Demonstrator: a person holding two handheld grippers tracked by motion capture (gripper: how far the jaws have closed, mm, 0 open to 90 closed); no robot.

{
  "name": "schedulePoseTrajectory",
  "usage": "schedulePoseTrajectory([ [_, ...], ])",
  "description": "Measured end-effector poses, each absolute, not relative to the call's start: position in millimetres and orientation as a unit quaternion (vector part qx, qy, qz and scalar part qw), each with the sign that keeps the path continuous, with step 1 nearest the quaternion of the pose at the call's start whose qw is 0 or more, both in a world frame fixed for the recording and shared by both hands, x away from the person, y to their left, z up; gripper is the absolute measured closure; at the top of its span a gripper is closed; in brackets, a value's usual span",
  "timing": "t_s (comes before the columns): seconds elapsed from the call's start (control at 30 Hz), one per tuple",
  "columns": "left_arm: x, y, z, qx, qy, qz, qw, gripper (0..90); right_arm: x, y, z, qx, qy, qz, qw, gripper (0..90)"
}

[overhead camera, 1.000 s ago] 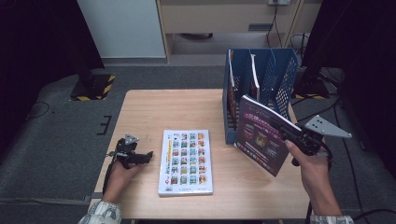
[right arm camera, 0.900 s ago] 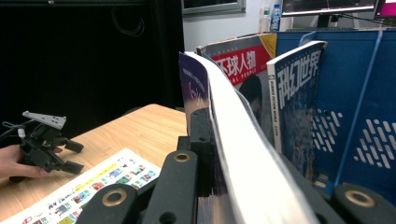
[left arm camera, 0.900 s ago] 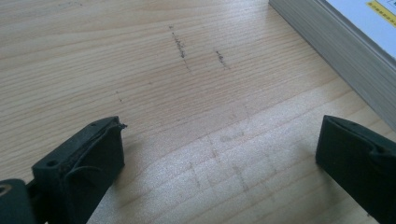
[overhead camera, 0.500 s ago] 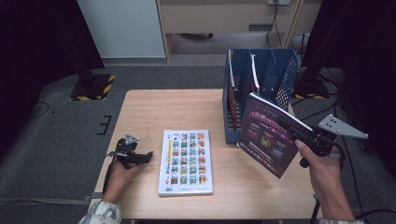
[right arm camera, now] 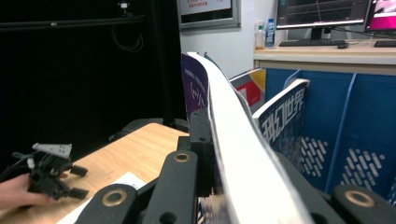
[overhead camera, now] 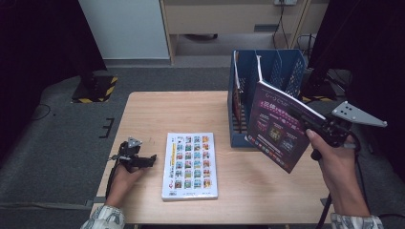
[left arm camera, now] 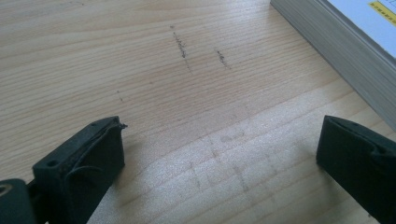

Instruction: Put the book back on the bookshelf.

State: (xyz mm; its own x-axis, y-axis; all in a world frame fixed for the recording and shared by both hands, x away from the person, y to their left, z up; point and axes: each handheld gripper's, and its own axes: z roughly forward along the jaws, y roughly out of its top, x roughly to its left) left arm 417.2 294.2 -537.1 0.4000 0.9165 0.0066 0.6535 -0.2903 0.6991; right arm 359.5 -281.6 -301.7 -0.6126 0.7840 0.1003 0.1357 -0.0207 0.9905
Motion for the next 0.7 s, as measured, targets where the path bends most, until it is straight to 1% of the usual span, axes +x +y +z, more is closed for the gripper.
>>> schedulePoseTrajectory([
  [0.27,417,294,-537,0.774,0.509,0.211,0.312,0.0,365,-286,-287,0.366,0.646,0.610,0.276,83.9],
  [0.5,417,294,-537,0.773,0.510,0.212,0.312,0.0,367,-291,-282,0.377,0.645,0.601,0.286,84.0],
  [0.7,417,294,-537,0.773,0.510,0.212,0.312,0.0,369,-295,-279,0.387,0.642,0.588,0.303,83.9],
])
